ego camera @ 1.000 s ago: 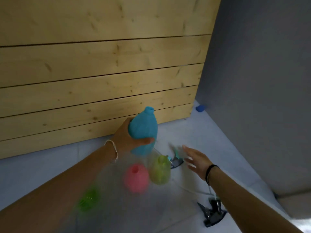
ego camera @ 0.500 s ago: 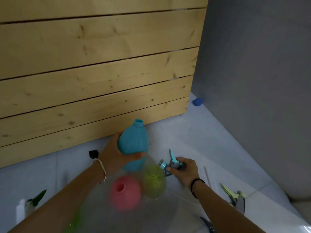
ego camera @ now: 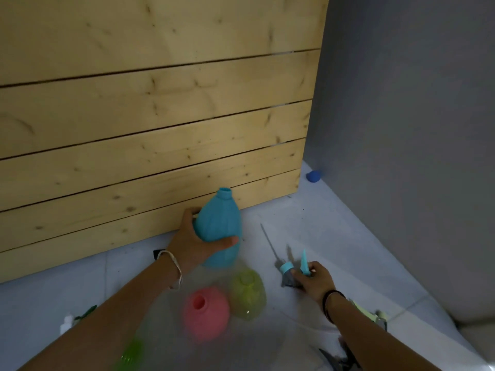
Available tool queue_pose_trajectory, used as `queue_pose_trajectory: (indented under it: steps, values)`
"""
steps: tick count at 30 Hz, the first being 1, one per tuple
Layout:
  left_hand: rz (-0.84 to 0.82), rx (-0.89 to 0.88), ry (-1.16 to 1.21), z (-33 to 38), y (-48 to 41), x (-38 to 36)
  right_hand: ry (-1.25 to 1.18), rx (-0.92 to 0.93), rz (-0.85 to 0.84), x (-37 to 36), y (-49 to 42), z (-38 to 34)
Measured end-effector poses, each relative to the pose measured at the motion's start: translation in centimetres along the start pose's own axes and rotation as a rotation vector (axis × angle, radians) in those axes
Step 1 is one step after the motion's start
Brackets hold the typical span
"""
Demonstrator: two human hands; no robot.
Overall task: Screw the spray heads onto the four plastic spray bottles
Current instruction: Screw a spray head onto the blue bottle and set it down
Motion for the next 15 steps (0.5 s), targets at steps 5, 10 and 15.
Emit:
queue_pose_trajectory:
  steps: [5, 10, 15]
  values:
    - [0.013, -0.072, -0.024, 5.5, 2.8, 1.7, -0.295, -0.04, 0.006, 3.8, 3.8, -5.6]
    - [-0.023, -0.13, 0.016, 10.7, 7.2, 2.6, -0.455, 0.071, -0.065, 7.4, 10.1, -14.3]
    - [-0.01, -0.173, 0.094, 15.8, 13.0, 3.9, -0.488, 0.215, -0.163, 10.0, 18.5, -21.4]
Point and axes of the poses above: each hand's wrist, its own y-axis away from the middle knuckle, its own x-axis out of the back of the hand, z = x × y, the point moved 9 cm from there along -y, towards the middle knuckle, and after that the axes turned 2 degrees about -y, right-handed, at the moved point
